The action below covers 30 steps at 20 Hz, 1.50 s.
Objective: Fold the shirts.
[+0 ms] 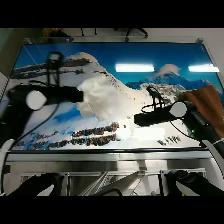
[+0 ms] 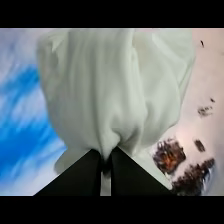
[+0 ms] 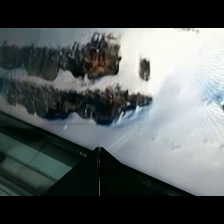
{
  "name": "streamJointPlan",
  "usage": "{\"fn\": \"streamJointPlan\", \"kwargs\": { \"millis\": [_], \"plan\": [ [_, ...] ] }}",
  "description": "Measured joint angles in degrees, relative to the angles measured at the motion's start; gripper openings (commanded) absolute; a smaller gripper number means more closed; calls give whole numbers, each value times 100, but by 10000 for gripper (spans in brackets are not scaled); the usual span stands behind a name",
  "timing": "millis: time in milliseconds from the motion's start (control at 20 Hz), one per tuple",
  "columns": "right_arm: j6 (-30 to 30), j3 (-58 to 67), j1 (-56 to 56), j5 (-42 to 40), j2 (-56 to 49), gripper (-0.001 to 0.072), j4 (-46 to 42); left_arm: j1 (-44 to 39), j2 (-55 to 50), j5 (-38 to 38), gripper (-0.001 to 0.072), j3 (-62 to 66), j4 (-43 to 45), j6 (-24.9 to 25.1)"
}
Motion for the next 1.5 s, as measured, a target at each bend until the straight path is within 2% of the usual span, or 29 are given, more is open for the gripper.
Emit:
{"fn": "streamJointPlan", "kwargs": {
  "millis": [50, 100, 300, 350, 400, 450, 700, 850, 950, 1150, 1350, 1400, 1450, 1500],
  "plan": [
    [0, 0, 0, 0, -9, 19, 0, -195, -138, 111, 296, -103, -31, -22],
    [0, 0, 0, 0, -13, 19, 2, -339, -273, 195, 690, -155, -35, -39],
    [-31, 59, -26, 96, -15, 26, 48, -417, -570, -42, 705, 166, -74, -125],
    [-63, 138, -101, 129, -11, 98, 48, -321, -570, -203, 705, 328, -72, -138],
    [-96, 267, -249, 166, -11, 339, 31, -179, -527, -393, 705, 483, -70, -144],
    [-127, 413, -452, 236, -7, 490, -17, -11, -444, -588, 705, 588, -72, -129],
    [-411, 1001, -2306, 702, -76, 493, -92, 1322, 417, -1305, 704, -48, -273, 81],
    [-828, 1099, -3176, 949, -319, 484, 162, 2105, 920, -1281, 704, -1174, -1185, 525],
    [-1117, 1108, -3364, 1067, -562, 484, 374, 2391, 1091, -1058, 704, -1934, -1864, 868],
    [-1585, 876, -2979, 1097, -1113, 484, 898, 2334, 911, -378, 704, -3005, -2667, 1300],
    [-1766, 540, -1937, 619, -1740, 482, 1161, 1862, 181, 310, 704, -3178, -2951, 1451],
    [-1786, 496, -1659, 463, -1932, 424, 1213, 1742, -31, 426, 704, -3069, -2981, 1473],
    [-1808, 466, -1427, 319, -2116, 316, 1279, 1641, -219, 474, 704, -2933, -3001, 1495],
    [-1856, 444, -1231, 164, -2295, 305, 1373, 1547, -407, 494, 703, -2769, -3018, 1537]
  ]
}}
